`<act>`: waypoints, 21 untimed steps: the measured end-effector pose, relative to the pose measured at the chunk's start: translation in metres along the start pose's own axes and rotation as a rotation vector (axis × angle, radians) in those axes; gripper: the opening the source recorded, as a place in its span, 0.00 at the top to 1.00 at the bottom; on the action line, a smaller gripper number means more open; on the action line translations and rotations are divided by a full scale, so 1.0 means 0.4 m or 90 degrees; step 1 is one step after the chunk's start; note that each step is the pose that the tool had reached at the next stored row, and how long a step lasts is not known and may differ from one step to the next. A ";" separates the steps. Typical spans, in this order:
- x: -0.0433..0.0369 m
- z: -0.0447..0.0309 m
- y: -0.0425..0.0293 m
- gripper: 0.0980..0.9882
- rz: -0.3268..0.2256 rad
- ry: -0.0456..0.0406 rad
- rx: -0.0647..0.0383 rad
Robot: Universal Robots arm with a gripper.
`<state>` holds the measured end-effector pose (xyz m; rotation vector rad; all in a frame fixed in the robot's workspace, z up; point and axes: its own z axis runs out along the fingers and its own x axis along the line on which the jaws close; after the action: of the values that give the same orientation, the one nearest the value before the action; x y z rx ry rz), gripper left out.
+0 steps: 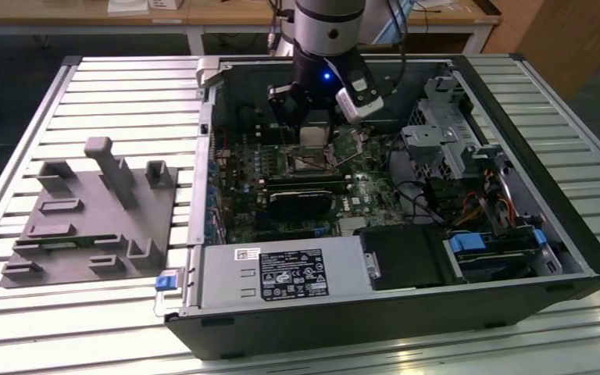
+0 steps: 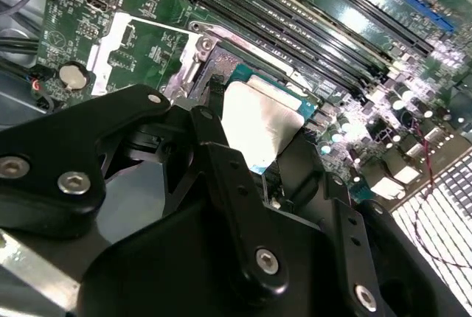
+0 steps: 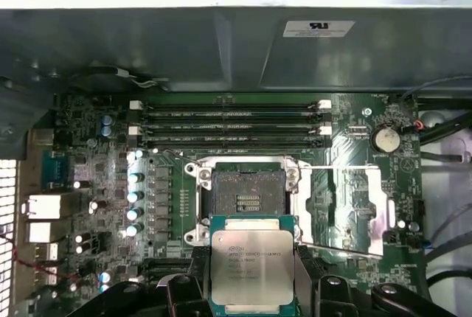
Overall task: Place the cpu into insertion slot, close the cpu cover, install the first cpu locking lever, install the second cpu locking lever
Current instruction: 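Place the cpu into insertion slot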
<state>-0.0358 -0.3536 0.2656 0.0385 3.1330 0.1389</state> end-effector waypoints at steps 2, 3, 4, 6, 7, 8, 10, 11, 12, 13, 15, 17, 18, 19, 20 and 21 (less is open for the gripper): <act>0.000 0.009 0.002 0.51 0.000 -0.0001 0.001; 0.000 0.014 0.004 0.51 0.000 -0.0001 0.002; 0.000 0.019 0.006 0.51 0.000 0.0000 0.003; 0.000 0.026 0.010 0.51 0.000 -0.0001 0.004; 0.000 0.029 0.013 0.51 0.000 -0.0002 0.004; 0.000 0.032 0.015 0.51 0.000 -0.0002 0.005; -0.001 0.038 0.020 0.51 0.000 -0.0002 0.008; -0.001 0.040 0.024 0.51 0.000 -0.0002 0.011; -0.002 0.043 0.028 0.51 0.000 -0.0003 0.014; -0.002 0.045 0.032 0.51 0.000 -0.0002 0.018; -0.005 0.050 0.040 0.51 0.000 -0.0001 0.026; -0.008 0.055 0.046 0.51 0.000 0.0000 0.032; -0.009 0.057 0.048 0.51 0.000 0.0001 0.035; -0.011 0.060 0.051 0.51 0.000 0.0004 0.037; -0.013 0.062 0.053 0.51 0.000 0.0005 0.039; -0.014 0.065 0.055 0.51 0.000 0.0006 0.040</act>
<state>-0.0296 -0.3295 0.2419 0.0383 3.1375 0.0404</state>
